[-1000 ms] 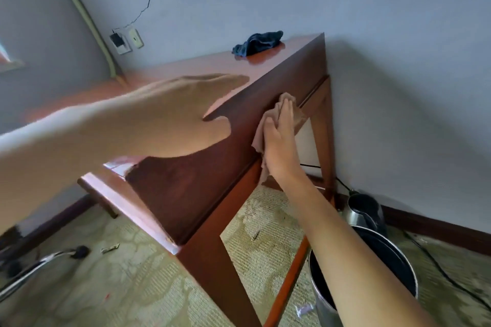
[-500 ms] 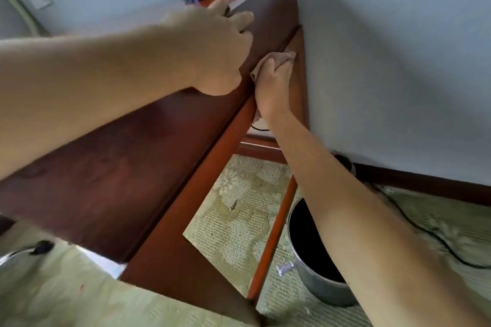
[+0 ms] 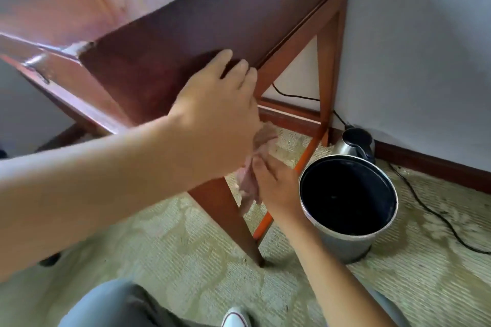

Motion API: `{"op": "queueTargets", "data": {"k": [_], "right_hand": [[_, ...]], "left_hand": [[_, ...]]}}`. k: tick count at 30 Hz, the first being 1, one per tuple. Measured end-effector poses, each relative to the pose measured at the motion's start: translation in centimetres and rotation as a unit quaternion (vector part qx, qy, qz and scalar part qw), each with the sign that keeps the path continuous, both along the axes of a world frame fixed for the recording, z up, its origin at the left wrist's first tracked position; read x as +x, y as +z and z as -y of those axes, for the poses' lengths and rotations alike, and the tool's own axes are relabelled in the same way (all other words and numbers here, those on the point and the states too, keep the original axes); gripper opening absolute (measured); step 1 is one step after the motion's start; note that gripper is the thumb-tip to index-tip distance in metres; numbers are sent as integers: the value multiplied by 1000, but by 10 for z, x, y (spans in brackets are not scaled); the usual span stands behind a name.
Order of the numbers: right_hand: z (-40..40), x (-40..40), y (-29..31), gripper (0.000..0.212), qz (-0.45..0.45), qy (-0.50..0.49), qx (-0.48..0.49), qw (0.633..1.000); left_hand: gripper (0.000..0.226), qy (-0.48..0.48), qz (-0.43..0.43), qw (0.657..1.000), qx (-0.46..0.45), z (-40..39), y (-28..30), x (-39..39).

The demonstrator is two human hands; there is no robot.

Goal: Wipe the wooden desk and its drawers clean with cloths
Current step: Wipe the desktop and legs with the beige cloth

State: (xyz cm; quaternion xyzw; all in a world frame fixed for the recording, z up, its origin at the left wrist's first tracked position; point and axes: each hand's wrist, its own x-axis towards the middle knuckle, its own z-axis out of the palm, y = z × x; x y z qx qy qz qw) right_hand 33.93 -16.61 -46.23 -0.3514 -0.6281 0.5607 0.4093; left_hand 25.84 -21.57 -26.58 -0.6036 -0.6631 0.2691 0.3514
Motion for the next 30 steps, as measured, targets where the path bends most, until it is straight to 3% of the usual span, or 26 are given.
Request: {"op": "queueTargets", "data": {"k": [3, 6, 9, 14, 17, 20, 22, 25, 27, 30], "right_hand": [[35, 9, -29, 31, -28, 133, -157, 978], [76, 0, -28, 34, -127, 209, -143, 959], [86, -10, -37, 37, -160, 178, -127, 963], [72, -11, -137, 47, 56, 152, -212, 964], [67, -6, -130, 38, 110, 179, -186, 960], [68, -9, -54, 45, -37, 178, -142, 973], [69, -13, -23, 34, -182, 201, -200, 942], [75, -7, -27, 30, -225, 168, -211, 936], [78, -6, -62, 35, -169, 139, -221, 950], [70, -8, -133, 47, 71, 88, -124, 986]], "left_hand": [[68, -33, -36, 998, -34, 31, -33, 5], [65, -6, -89, 996, -23, 66, -68, 0], [69, -10, -100, 995, -27, 80, -94, -9], [49, -73, -101, 992, -2, 90, -134, -22], [21, -178, -21, 979, 95, 73, -146, -28], [21, -274, 23, 948, 159, 68, -152, -38], [29, -307, 19, 932, 193, 67, -156, -42], [11, -336, -3, 918, 212, 63, -162, -41], [7, -326, 1, 923, 203, 60, -161, -34], [19, -281, 25, 936, 209, 63, -161, -27]]}}
